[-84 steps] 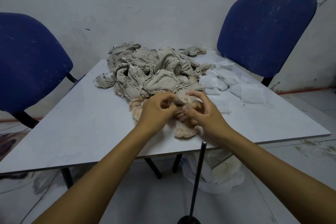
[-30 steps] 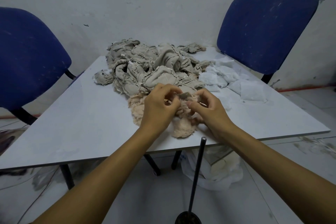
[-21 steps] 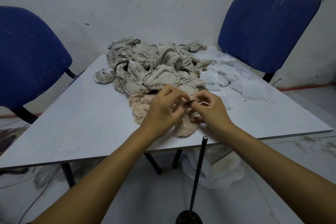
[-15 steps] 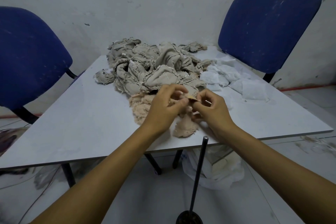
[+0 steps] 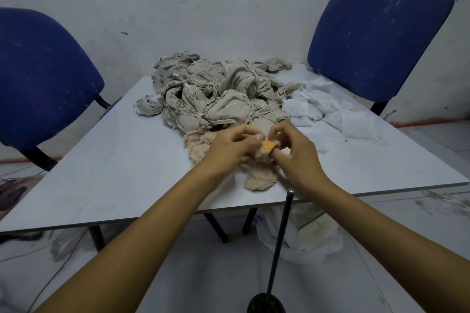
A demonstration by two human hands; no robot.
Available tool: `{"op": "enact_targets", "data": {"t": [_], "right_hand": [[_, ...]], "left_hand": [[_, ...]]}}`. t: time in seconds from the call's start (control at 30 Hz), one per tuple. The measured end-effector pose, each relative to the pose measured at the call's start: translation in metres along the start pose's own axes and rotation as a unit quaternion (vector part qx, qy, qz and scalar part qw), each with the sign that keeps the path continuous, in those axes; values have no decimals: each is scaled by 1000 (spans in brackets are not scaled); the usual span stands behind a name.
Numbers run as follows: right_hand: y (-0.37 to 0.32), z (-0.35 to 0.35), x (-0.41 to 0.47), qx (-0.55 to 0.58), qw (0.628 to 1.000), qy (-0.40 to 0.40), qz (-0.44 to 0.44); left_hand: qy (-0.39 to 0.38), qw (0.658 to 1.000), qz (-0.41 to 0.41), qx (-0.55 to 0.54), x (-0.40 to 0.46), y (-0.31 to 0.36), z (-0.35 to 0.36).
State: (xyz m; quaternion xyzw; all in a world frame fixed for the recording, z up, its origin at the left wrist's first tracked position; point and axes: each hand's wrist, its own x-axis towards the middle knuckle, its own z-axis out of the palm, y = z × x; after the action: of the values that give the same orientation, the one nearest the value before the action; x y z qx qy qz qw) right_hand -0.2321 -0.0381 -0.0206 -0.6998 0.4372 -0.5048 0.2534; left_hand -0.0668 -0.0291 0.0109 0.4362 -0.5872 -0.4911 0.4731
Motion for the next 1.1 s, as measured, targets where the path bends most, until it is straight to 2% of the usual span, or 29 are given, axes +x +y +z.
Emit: {"op": "enact_targets", "data": {"t": [0.1, 0.17, 0.23, 0.27, 0.33, 0.43, 0.53, 0.6, 0.73, 0.93, 1.03, 1.1], "right_hand": [[-3, 0, -1, 56, 997, -58, 9], [-5, -3, 0, 62, 990, -122, 24], [-2, -10, 5, -24, 981, -191, 10], [0, -14, 6, -102, 968, -227, -21], [5, -17, 9, -204, 937, -274, -77], [7, -13, 7, -208, 947, -235, -73], [8, -12, 5, -187, 962, -181, -81], [7, -14, 5, -157, 972, -158, -72], [8, -17, 9, -80, 989, -124, 0], [3, -18, 10, -30, 992, -120, 27], [2, -15, 9, 2, 990, -129, 55], [3, -18, 9, 55, 984, -151, 83]], "left_hand": [[84, 996, 29, 6, 2, 0, -3], [89, 994, 16, -58, 4, 4, -9], [38, 992, -9, -120, 5, 6, -16], [9, 993, -15, -113, 5, 6, -18], [-9, 1000, -10, -19, 6, 1, -19], [-30, 982, 35, 182, 4, -13, -21], [-103, 958, 43, 265, 1, -21, -20], [-104, 963, 50, 245, 1, -20, -16], [-100, 986, 22, 133, 1, -14, -14], [-188, 972, -30, 139, 0, -7, -12], [-145, 984, -8, 106, 0, -6, -11], [-100, 994, -7, 38, 0, -6, -10]]}}
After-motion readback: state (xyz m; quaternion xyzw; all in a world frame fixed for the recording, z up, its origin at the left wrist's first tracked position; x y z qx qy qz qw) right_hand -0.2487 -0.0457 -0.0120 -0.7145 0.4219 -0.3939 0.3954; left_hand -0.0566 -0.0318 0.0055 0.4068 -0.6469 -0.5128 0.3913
